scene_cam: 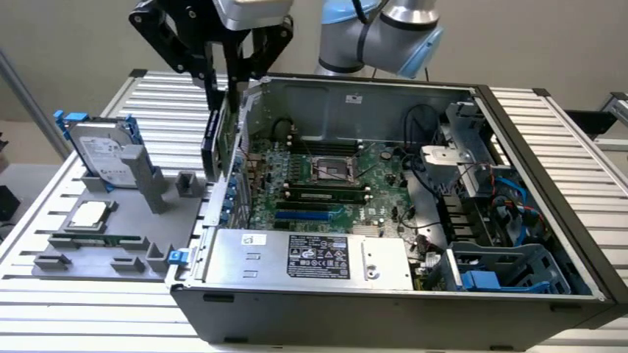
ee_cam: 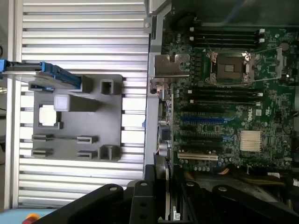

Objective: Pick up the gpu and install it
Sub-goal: 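Pick up the gpu and move the gpu toward the slot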

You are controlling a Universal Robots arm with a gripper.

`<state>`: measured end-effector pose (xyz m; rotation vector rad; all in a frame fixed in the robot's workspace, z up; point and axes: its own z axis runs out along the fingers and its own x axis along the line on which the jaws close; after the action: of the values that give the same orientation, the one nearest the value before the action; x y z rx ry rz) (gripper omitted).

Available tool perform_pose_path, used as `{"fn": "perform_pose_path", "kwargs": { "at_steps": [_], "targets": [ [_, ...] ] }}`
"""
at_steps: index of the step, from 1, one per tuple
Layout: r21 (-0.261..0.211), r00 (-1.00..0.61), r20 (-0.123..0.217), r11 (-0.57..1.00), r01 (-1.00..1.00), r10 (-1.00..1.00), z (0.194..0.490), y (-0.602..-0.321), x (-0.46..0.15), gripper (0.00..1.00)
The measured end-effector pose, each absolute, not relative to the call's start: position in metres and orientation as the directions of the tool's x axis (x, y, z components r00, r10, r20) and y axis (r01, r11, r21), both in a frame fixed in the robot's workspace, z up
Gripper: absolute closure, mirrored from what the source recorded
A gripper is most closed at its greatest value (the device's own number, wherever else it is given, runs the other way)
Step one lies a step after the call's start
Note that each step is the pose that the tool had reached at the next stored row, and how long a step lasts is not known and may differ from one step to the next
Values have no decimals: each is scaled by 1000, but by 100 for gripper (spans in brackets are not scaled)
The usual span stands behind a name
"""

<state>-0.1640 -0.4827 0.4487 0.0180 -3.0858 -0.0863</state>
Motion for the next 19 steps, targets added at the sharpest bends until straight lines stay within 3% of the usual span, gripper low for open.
{"fn": "perform_pose_path", "kwargs": {
  "at_steps": [19],
  "targets": [
    [56, -998, 54, 998, -10, -13, 424, -460, -78, 100]
  ]
}}
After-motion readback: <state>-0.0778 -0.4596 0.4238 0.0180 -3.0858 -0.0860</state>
